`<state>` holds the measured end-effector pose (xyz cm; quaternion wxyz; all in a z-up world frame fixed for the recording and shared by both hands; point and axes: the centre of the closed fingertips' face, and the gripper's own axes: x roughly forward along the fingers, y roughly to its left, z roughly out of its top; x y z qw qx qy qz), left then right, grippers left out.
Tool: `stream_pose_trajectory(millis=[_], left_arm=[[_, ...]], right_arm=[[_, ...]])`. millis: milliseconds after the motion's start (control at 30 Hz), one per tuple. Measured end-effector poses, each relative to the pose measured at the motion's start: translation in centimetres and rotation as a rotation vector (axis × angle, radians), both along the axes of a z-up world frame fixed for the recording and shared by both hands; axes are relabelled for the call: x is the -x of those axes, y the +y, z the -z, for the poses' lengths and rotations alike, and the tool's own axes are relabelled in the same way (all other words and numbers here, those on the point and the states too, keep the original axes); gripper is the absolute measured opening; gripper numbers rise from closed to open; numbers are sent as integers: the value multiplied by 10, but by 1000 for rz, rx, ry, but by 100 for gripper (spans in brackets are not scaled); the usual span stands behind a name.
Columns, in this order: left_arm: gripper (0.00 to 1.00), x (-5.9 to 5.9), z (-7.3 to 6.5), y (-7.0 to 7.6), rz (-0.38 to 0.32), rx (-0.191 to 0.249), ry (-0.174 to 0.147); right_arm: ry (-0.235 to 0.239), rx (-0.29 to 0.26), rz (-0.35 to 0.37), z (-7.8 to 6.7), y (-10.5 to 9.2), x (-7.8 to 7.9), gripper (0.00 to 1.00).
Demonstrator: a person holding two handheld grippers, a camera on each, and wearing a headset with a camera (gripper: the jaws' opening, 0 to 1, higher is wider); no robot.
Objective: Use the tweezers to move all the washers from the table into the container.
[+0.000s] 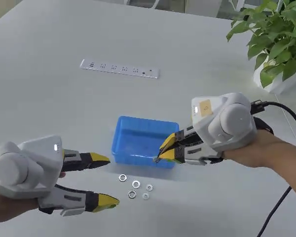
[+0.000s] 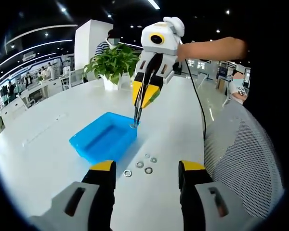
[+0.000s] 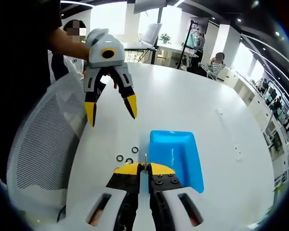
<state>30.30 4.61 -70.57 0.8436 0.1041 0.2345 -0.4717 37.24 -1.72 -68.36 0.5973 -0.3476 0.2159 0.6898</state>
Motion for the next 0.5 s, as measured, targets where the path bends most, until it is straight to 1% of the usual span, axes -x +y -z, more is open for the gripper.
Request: stream_pose_trajectory(millis=[67,167,333,400,500], left_arm=[[58,1,-2,4,-15,7,4],[62,0,-4,10,-39,13,-1],[69,-2,-6,17,-71,17,-9],[72,-3,-7,18,-78,17,-12],[75,-3,-7,20,-86,14,-10]], right_arm=[[-6,-1,4,-1,1,-7,6],[-11,0,9,1,2,-15,7],[-16,7,27,7,3,-31,7],[-17,11,31,10,2,-35,7],[-22,21,37,16,2,-41,7]])
